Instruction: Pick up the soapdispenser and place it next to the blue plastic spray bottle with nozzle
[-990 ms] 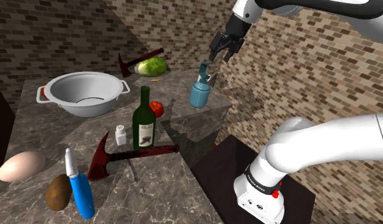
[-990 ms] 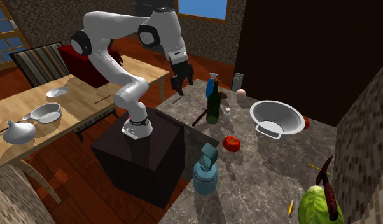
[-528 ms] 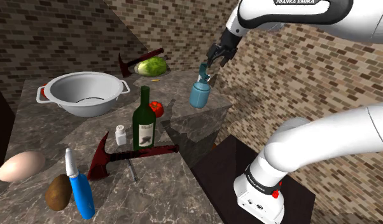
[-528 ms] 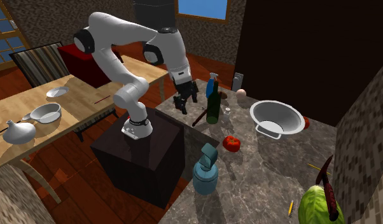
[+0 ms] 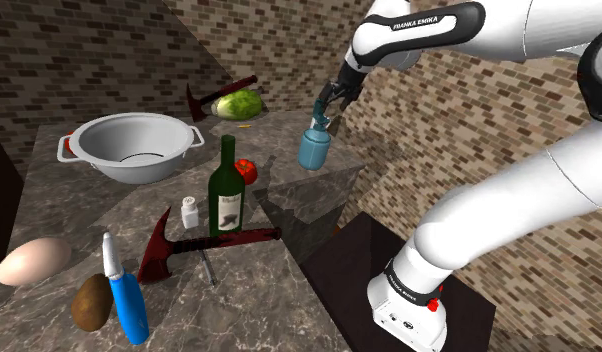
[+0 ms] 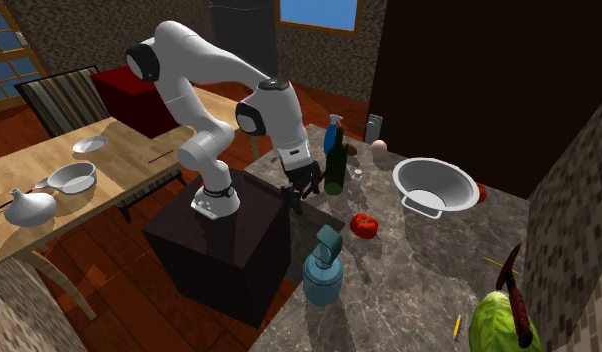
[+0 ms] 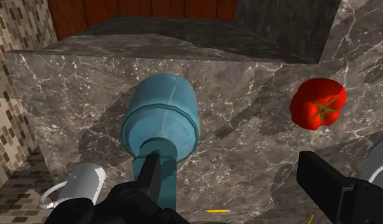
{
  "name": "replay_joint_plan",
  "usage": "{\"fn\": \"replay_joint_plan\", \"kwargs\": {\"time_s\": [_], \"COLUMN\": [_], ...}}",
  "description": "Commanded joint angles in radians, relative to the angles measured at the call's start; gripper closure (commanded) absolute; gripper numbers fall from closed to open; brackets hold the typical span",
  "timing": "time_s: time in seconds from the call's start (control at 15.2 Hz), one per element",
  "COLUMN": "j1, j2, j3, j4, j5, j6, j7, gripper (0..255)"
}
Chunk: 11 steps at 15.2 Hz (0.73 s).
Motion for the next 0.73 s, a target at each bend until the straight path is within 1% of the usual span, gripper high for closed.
{"fn": "replay_joint_plan", "kwargs": {"time_s": [0.0,0.33,0.66], "j1": [-0.006,-0.008,-0.005], "j2": [0.055,0.224,0.281], "j3": [-0.027,-0.089,-0.098], "j4": [0.011,0.084,0.082], "j5": [0.003,0.048,0.077], "j6": [0.054,0.166,0.224], "j7": [-0.029,-0.107,-0.130], "gripper": [0,0,0]}}
